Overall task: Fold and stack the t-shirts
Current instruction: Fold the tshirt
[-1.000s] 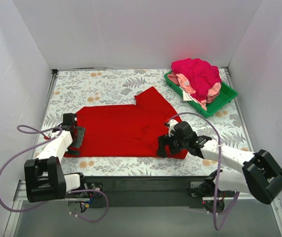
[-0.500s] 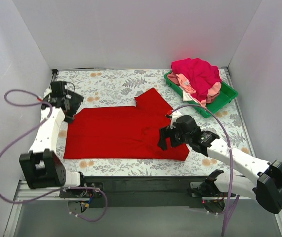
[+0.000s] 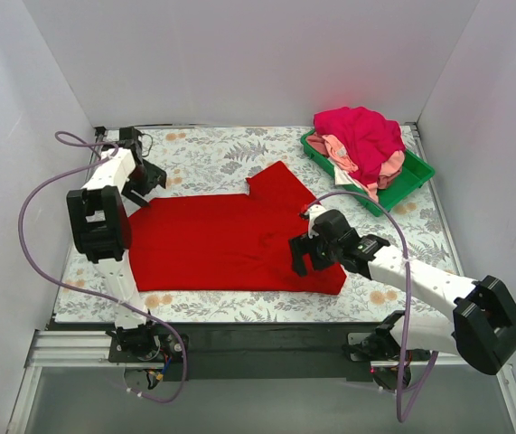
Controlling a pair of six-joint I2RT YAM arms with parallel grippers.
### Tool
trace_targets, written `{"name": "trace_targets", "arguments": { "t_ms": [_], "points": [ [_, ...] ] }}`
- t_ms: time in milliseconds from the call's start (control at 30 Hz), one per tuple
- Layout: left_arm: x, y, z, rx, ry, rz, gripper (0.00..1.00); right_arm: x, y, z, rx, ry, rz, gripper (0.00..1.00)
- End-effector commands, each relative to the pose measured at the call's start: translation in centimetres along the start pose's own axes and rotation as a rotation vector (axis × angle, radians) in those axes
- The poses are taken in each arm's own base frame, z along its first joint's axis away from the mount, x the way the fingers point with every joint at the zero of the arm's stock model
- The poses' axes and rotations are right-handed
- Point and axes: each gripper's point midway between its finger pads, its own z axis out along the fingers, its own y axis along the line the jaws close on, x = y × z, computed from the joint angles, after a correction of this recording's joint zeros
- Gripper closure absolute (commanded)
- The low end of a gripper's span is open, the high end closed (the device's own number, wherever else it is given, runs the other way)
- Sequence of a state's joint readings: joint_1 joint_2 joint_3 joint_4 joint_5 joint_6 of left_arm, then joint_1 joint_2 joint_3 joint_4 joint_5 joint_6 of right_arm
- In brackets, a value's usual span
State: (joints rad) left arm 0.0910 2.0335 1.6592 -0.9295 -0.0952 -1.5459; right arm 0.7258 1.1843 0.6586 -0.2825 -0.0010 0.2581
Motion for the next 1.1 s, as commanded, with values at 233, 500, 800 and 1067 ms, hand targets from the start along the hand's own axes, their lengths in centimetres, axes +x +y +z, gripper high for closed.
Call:
{"name": "trace_targets", "arguments": {
  "t_ms": [233,500,800,1067],
  "points": [
    [0.9,1.1,0.6,-0.153,-0.02,-0.026,0.37,-1.1,-1.3,0.6,0.071,-0.008,-0.019,0.02],
    [0.0,0.8,1.4,-0.19,-0.069,-0.073,0.45,-0.9,-1.5,0.8,0.077,0.002,-0.029,0.02],
    [-0.3,0.3,3.1,-0.231,-0.07,-0.106,0.54,-0.9,-1.4,0.9,0.071,0.005,-0.028,0.02],
    [-0.8,0.6,4.6,-0.277,-0.093,-0.122,0.58,-0.5,-1.4,1.0,0.069,0.02,-0.03,0.02]
  ]
}}
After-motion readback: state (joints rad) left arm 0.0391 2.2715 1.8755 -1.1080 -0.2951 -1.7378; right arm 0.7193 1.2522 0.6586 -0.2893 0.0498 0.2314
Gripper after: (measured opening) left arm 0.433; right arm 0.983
